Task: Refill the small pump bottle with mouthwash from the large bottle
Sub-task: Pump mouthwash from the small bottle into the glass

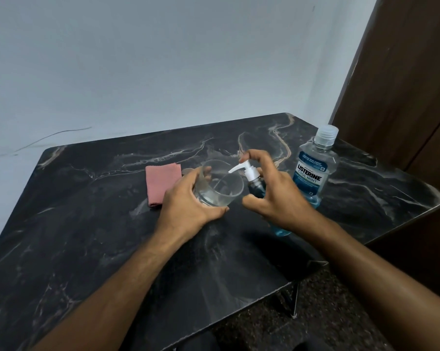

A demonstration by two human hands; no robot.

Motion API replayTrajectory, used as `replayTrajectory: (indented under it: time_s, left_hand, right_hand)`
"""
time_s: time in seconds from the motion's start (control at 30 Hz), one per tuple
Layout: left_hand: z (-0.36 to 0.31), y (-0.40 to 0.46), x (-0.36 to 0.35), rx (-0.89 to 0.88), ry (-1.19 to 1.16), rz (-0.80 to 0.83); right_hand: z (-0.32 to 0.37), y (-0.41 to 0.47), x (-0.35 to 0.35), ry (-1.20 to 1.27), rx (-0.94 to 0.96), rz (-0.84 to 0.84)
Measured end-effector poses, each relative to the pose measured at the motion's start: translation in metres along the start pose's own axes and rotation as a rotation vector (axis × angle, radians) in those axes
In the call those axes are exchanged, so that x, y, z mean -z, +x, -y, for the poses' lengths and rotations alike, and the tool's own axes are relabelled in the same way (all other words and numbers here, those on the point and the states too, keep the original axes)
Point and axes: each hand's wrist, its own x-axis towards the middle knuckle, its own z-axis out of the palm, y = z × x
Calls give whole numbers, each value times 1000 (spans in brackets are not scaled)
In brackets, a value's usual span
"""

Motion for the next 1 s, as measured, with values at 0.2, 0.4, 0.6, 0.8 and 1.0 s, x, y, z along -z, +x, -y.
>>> replayTrajectory:
  time_s: [0.2, 0.4, 0.6, 0.8, 1.0]
  left_hand:
    - [-2, 0, 0, -11, 9, -12]
    - [-3, -1, 0, -18, 23, -32]
    - [-4, 0, 1, -25, 22, -38]
    - [-4, 0, 2, -24, 20, -55]
    - [-3, 0, 2, -26, 20, -63]
  right_hand:
    - [-3, 2, -2, -26, 21, 34]
    - [-2, 1, -2, -46, 28, 32]
    - [-2, 2, -2, -34, 44, 20]
    - [1, 1, -1, -90, 23, 28]
    - [3, 1, 2, -87, 46, 27]
